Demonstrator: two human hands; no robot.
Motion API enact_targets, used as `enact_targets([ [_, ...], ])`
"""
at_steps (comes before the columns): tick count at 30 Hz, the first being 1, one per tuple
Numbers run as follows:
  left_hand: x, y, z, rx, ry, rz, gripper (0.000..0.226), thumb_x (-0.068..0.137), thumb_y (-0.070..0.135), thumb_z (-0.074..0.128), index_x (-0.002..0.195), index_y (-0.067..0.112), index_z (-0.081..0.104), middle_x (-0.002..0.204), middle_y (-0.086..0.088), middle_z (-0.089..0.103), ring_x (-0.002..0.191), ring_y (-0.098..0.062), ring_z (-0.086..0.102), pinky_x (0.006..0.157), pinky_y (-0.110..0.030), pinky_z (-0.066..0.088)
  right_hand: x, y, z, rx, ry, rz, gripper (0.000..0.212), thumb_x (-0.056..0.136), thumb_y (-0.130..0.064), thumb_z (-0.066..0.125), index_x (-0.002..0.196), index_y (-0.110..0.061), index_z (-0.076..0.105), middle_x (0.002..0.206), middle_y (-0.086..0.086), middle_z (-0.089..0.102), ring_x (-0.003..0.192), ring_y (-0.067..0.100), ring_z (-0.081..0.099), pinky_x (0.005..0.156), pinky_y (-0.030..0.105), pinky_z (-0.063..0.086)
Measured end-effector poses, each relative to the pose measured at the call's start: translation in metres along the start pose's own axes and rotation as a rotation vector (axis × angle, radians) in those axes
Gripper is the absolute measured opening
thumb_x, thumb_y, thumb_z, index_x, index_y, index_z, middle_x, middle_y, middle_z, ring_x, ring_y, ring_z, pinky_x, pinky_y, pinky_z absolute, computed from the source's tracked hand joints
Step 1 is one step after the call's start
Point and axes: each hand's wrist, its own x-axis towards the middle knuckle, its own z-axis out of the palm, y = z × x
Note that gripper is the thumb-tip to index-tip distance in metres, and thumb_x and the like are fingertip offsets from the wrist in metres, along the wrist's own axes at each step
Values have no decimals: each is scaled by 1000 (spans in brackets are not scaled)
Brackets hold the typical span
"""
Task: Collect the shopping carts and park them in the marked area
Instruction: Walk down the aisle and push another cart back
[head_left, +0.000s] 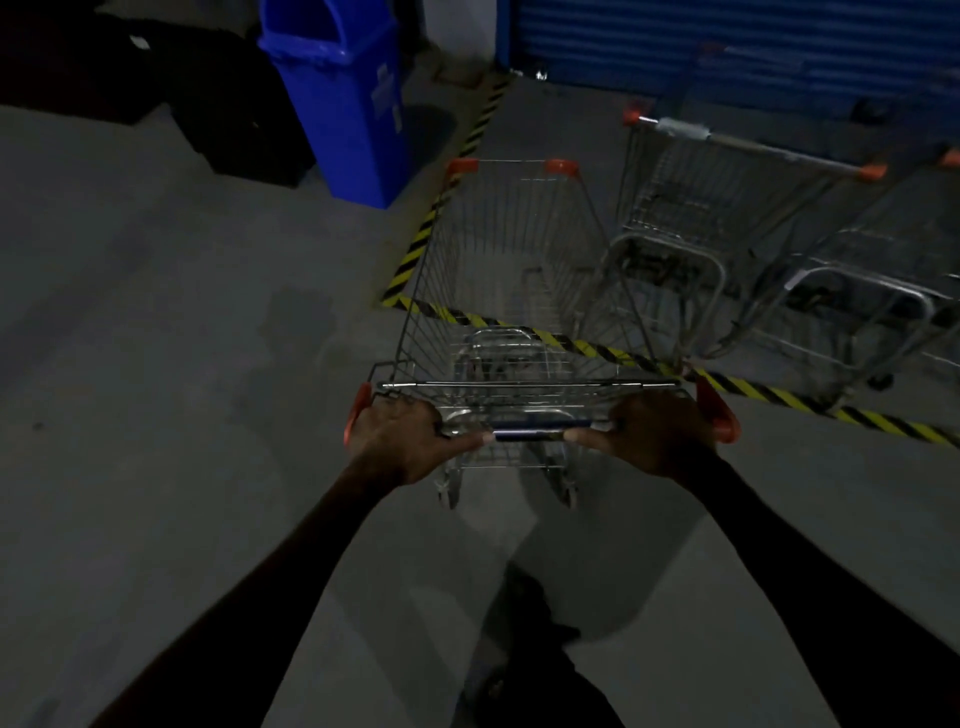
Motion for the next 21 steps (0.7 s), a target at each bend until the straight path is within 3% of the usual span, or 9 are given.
enact_targets([
  [3,62,-15,-14,10,18,3,112,61,115,7,81,31,78,98,5,76,114,-21,69,128,-55,8,62,-1,-16,59,1,-33,81,74,-102,36,124,-49,72,131,-7,72,127,21,64,107,38,46],
  [5,102,-26,-24,0,19,6,111,61,115,6,78,30,77,96,4,76,112,-21,70,128,-56,9,107,1,-20,27,57,-43,96,66,-109,20,125,-52,70,128,-6,74,126,22,65,111,43,46],
  [8,164,-43,-41,-2,16,1,111,61,115,7,77,30,76,98,5,77,115,-21,69,127,-56,11,173,4,-19,18,117,-39,112,60,-111,4,122,-47,73,117,-1,77,116,27,70,102,43,51],
  [10,206,-56,-54,-11,-4,5,112,60,115,7,82,31,78,105,5,77,119,-21,67,126,-56,11,216,6,-23,31,61,-21,111,60,-111,5,100,-41,81,101,-2,79,104,25,73,96,42,54],
  [12,250,-71,-68,-14,-33,9,114,59,116,7,88,33,79,111,5,77,123,-22,66,127,-57,10,259,9,-25,64,10,-2,109,61,-112,7,66,-25,73,72,-4,70,81,19,72,81,38,56],
  [14,291,-85,-79,-5,-43,26,113,59,115,6,85,33,79,112,5,77,123,-22,66,127,-58,10,300,9,-26,85,19,13,107,61,-112,10,58,-21,66,59,-5,62,67,15,67,70,34,54],
  [17,347,-102,-97,0,-48,64,106,61,114,6,77,32,72,113,4,77,123,-23,66,127,-59,9,358,5,-27,15,17,44,106,63,-112,9,86,-37,81,77,-6,75,80,14,72,82,35,58],
  [18,365,-107,-102,2,-47,76,105,62,114,6,80,35,72,116,3,77,124,-23,65,127,-60,9,374,4,-28,2,12,60,107,62,-112,7,87,-38,81,80,-7,76,84,15,73,85,36,58],
  [21,416,-122,-117,18,-49,95,112,61,114,6,118,48,76,136,4,71,136,-23,59,129,-58,7,419,2,-31,-42,25,83,109,63,-111,4,81,-36,81,84,-7,78,88,18,73,86,38,57],
])
